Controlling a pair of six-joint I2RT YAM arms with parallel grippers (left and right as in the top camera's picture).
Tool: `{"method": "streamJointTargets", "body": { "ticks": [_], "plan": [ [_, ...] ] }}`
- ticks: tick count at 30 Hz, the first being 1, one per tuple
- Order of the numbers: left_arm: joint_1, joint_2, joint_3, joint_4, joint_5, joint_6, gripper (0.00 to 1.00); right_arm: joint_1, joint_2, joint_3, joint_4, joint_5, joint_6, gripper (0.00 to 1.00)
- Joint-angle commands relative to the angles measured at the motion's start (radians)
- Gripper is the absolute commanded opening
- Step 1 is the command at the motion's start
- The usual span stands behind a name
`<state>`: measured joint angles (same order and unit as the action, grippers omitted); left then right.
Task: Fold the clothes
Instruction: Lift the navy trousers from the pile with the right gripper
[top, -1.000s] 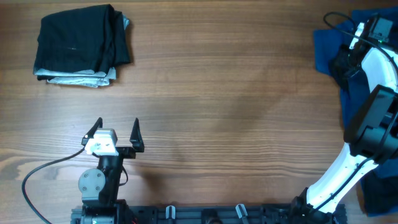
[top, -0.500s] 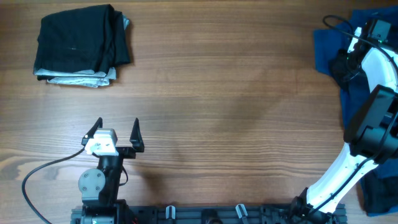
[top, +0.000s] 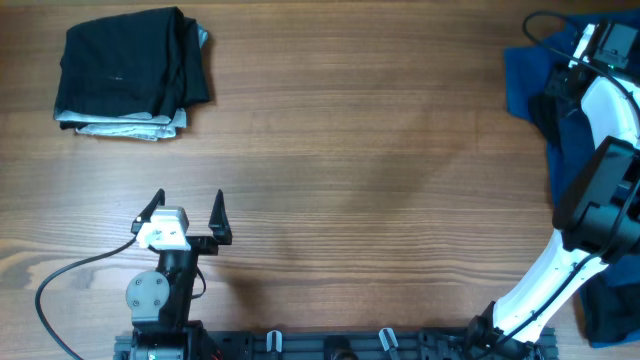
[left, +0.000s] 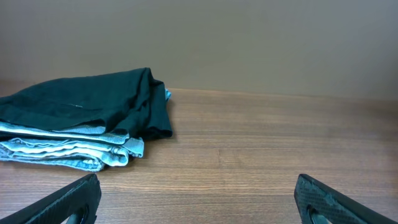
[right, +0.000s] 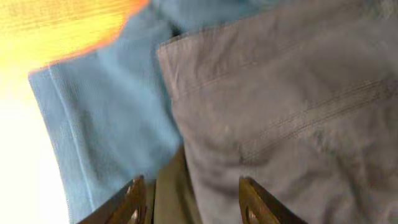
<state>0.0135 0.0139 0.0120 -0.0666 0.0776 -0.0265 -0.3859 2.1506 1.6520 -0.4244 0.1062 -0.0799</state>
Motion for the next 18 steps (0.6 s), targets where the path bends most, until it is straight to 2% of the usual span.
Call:
{"method": "streamJointTargets", "body": {
  "ticks": [1, 11, 18],
  "plan": [
    [0.002, -0.007, -0.006, -0.002, 0.015, 0.019, 1.00, 0.006, 0.019, 0.008, 0.086, 0.018, 0.000, 0.48],
    [0.002, -0.007, -0.006, -0.002, 0.015, 0.019, 1.00, 0.007, 0.137, 0.008, 0.348, 0.023, -0.139, 0.55],
    [0.002, -0.007, -0.006, -0.002, 0.015, 0.019, 1.00, 0.006, 0.235, 0.008, 0.432, 0.089, -0.172, 0.61]
  ]
}}
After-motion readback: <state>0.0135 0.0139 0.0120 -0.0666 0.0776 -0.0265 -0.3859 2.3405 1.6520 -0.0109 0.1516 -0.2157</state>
